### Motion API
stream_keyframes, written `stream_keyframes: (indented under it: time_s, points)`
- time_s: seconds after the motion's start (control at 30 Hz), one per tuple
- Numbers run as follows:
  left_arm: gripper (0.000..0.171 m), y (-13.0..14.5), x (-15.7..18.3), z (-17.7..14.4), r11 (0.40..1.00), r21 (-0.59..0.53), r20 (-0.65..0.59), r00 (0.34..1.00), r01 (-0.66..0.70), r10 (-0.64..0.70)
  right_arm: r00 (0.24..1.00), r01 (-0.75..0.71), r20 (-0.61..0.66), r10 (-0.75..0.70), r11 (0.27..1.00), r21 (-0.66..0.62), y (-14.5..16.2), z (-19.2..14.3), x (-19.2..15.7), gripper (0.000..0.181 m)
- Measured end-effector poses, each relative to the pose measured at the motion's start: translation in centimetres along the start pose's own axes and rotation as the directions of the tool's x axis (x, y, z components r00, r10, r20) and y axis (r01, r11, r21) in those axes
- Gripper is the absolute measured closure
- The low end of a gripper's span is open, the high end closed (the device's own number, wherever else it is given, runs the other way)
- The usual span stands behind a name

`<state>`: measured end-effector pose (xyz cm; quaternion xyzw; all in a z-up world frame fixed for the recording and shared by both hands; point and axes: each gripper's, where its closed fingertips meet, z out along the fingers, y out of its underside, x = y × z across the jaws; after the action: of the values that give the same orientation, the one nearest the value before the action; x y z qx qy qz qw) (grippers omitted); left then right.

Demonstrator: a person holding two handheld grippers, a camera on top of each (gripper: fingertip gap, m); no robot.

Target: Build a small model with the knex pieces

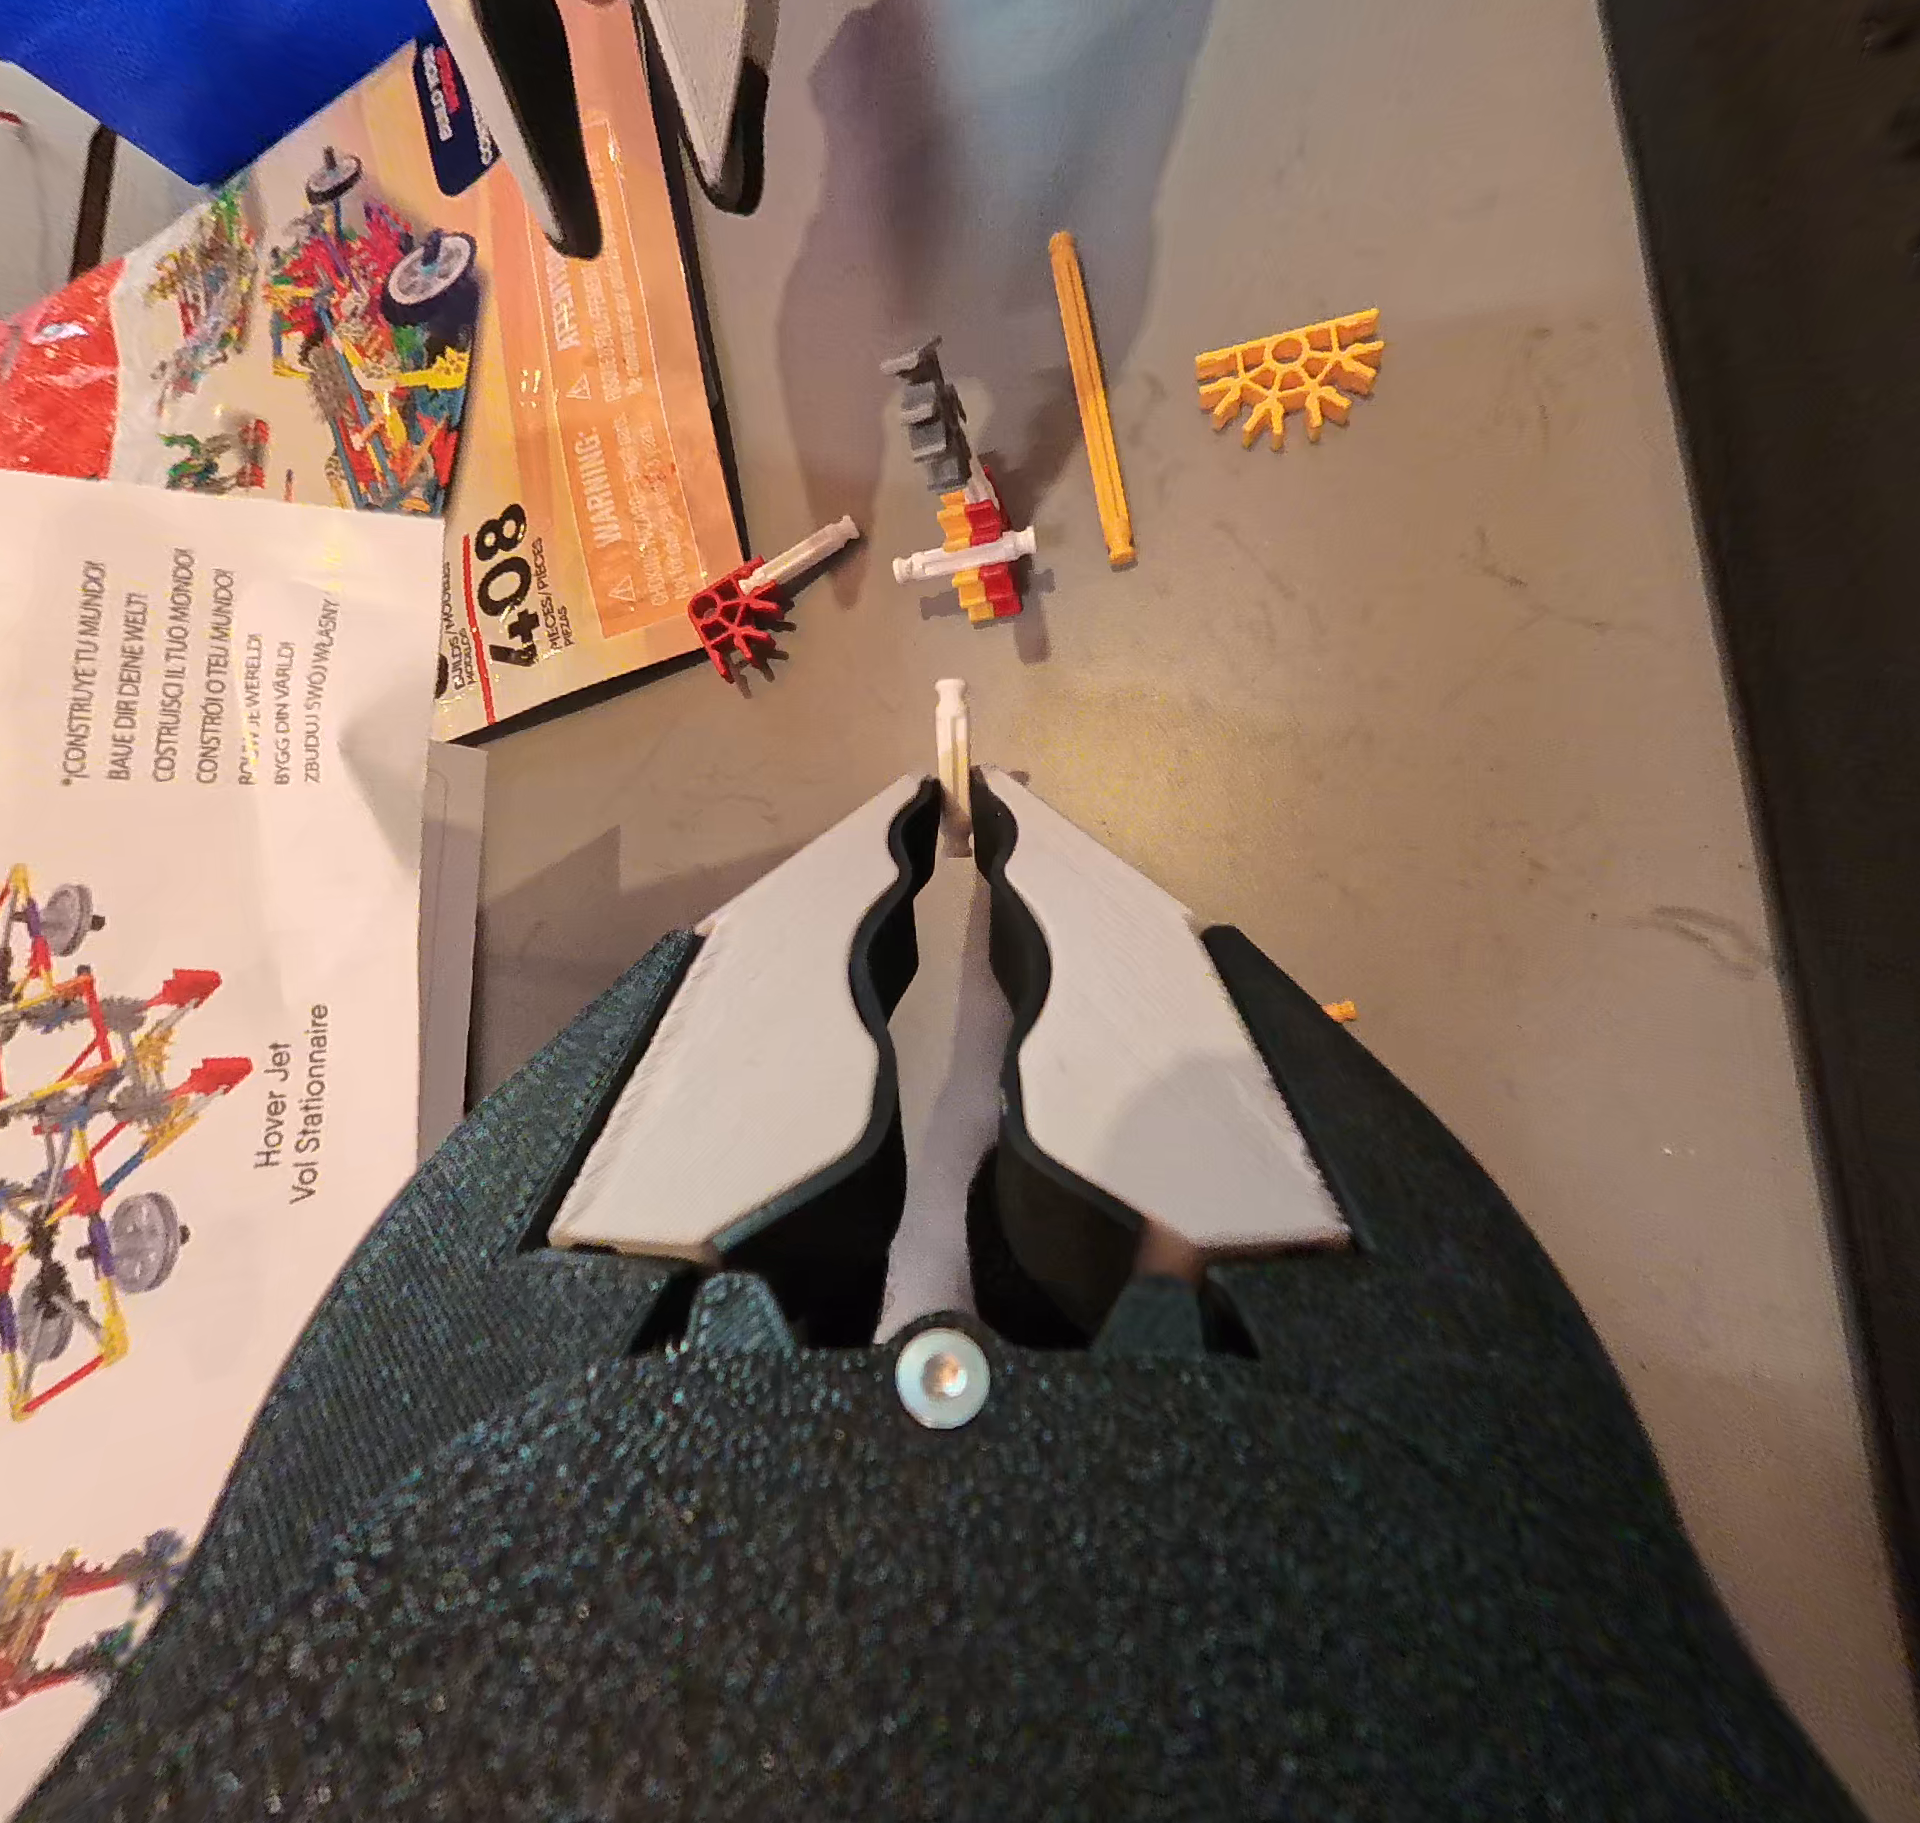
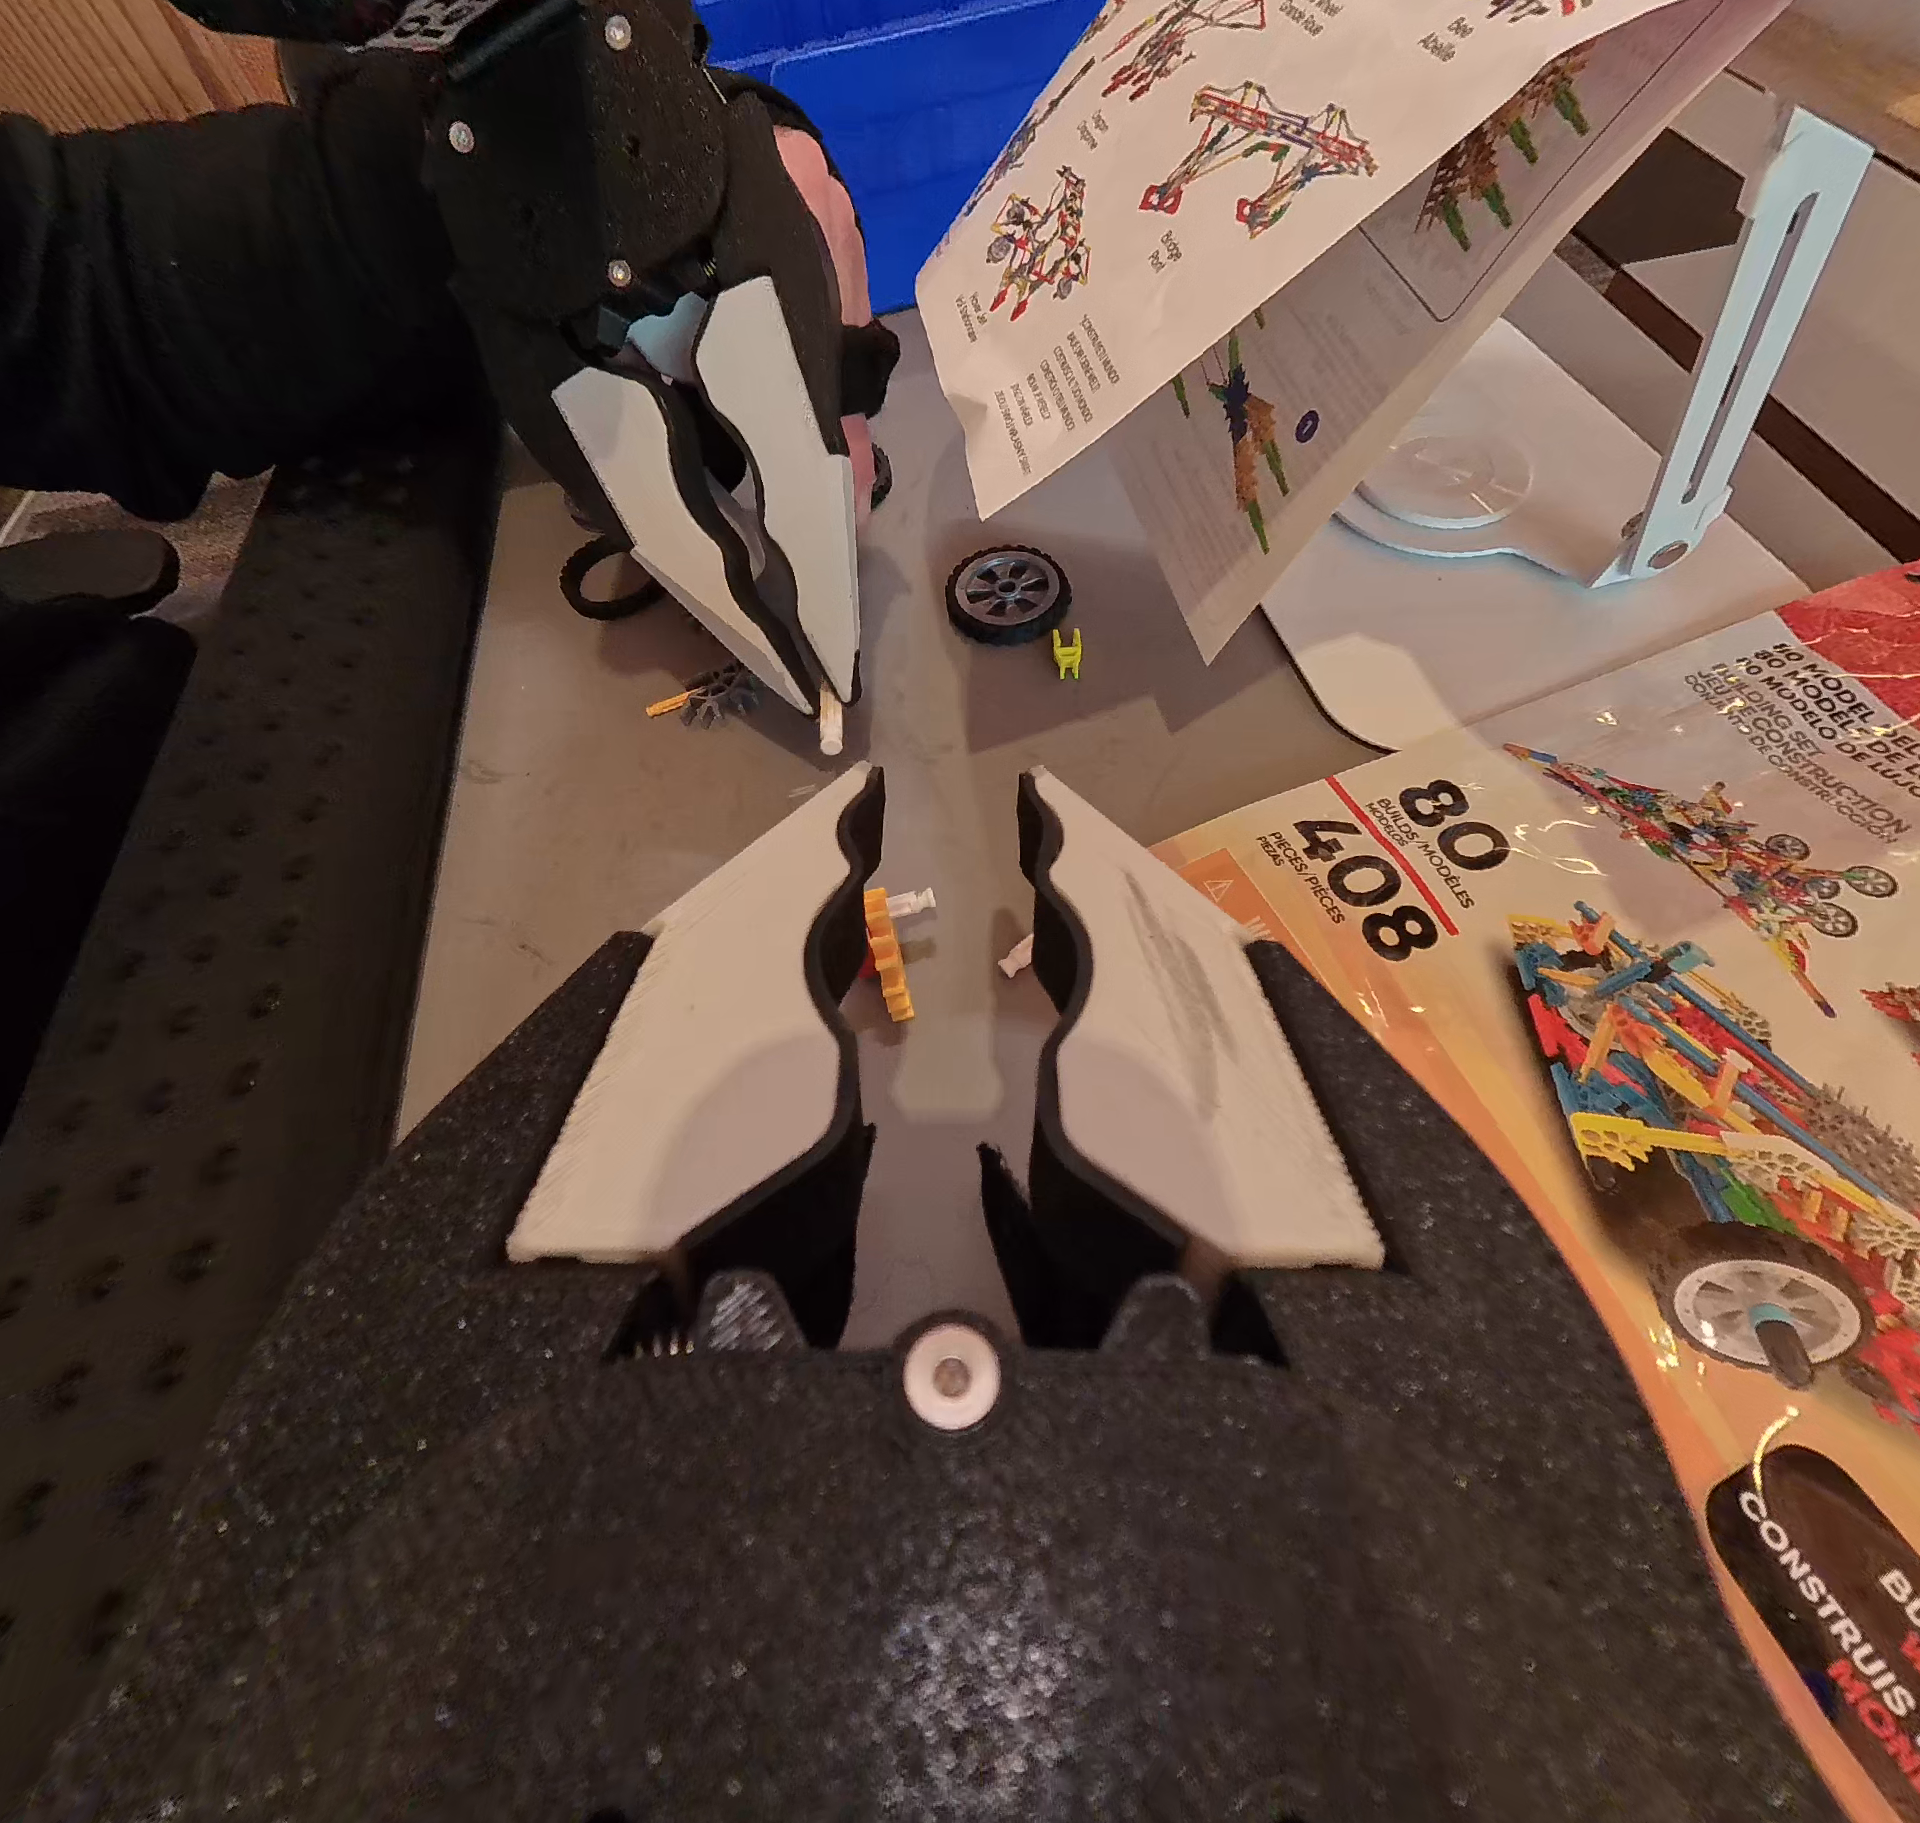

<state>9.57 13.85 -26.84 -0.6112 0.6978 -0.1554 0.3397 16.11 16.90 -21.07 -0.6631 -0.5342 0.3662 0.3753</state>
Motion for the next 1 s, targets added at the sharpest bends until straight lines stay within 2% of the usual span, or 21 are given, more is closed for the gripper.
stream_keyframes:
  time_s: [0.47,0.67,1.0]
  points:
    - [0.167,-0.4,-0.2,0.0,1.000,0.015,0.020,1.000,-0.016,0.016,1.000,0.008,0.017,-0.008,1.000,-0.023,0.4,0.2,-0.4,0.156]
    - [0.167,-2.0,-1.1,-0.1,0.996,0.082,0.092,0.995,-0.043,0.035,0.993,0.064,0.107,-0.054,0.993,-0.094,1.7,1.0,-2.5,0.156]
    - [0.167,-3.5,-1.1,1.1,0.989,0.143,0.112,0.993,-0.043,0.027,0.988,0.118,0.117,-0.096,0.972,-0.204,3.7,2.1,-3.0,0.162]
